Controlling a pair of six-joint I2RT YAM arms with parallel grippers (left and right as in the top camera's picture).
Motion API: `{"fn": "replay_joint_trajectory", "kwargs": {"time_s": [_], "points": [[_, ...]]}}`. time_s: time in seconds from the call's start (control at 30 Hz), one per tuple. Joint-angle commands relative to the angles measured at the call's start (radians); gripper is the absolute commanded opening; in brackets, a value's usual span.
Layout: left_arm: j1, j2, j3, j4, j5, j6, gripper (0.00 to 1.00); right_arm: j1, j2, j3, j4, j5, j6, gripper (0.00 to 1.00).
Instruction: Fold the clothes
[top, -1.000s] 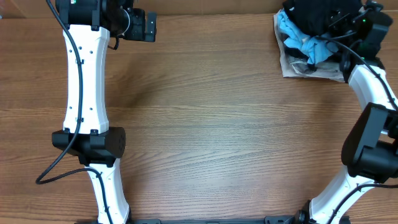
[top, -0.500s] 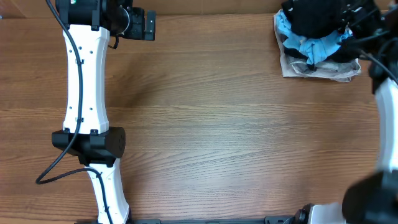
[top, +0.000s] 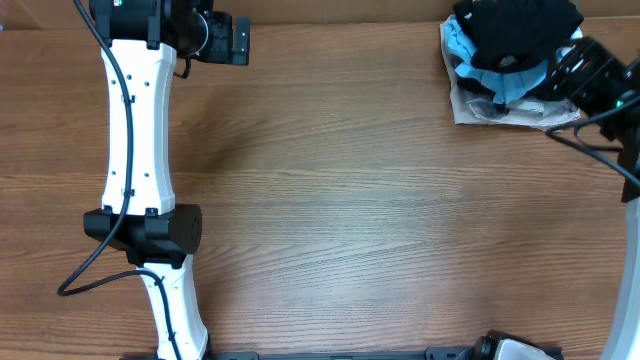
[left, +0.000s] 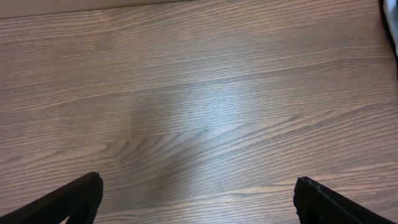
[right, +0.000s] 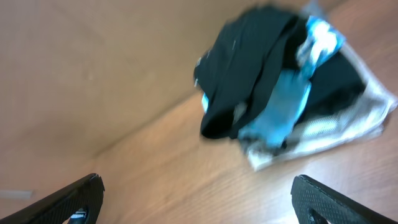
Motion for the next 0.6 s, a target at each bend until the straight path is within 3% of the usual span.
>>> {"fn": "replay_joint_trajectory", "kwargs": {"time_s": [0.0,0.27,0.57], "points": [[0.003,0.011,-0.002,0.001,-0.011,0.019,1.0,0.0,-0.042,0.016,-0.07,-0.106,-0.033,1.0],[0.003,0.011,-0.002,0.001,-0.011,0.019,1.0,0.0,-0.035,0.014,-0.357,-0.118,-0.033,1.0],[0.003,0.011,-0.002,0.001,-0.011,0.019,1.0,0.0,-0.033,0.014,-0.386,-0.089,-0.033,1.0]]}}
